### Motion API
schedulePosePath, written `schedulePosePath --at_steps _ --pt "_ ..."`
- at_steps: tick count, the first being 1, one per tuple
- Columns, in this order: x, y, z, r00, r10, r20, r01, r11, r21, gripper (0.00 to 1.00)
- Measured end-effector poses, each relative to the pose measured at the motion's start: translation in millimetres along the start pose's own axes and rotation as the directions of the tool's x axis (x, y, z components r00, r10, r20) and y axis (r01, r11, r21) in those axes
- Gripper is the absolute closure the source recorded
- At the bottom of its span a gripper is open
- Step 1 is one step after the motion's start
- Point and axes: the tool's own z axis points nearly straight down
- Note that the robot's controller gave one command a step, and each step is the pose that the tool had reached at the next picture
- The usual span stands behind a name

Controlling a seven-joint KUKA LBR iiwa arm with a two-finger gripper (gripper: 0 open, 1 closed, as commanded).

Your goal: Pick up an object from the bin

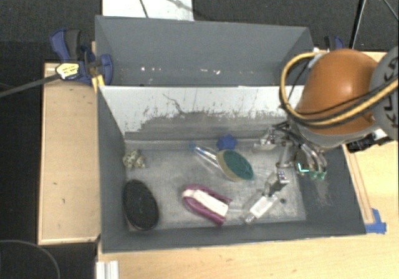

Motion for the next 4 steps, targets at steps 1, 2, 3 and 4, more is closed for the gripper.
schedulePosePath --at_steps 1,2,3,4 --pt "12.7 -47.7 137.8 0.938 -0.347 0.014 0.347 0.938 0.004 0.00" --pt "23.9 -37.5 109.2 0.818 -0.576 0.010 0.576 0.818 0.006 0.00" --pt "24.1 -39.9 109.2 0.699 -0.715 0.010 0.715 0.699 0.008 0.00" --pt "18.4 -36.9 137.2 0.608 -0.794 0.010 0.794 0.608 0.012 0.00"
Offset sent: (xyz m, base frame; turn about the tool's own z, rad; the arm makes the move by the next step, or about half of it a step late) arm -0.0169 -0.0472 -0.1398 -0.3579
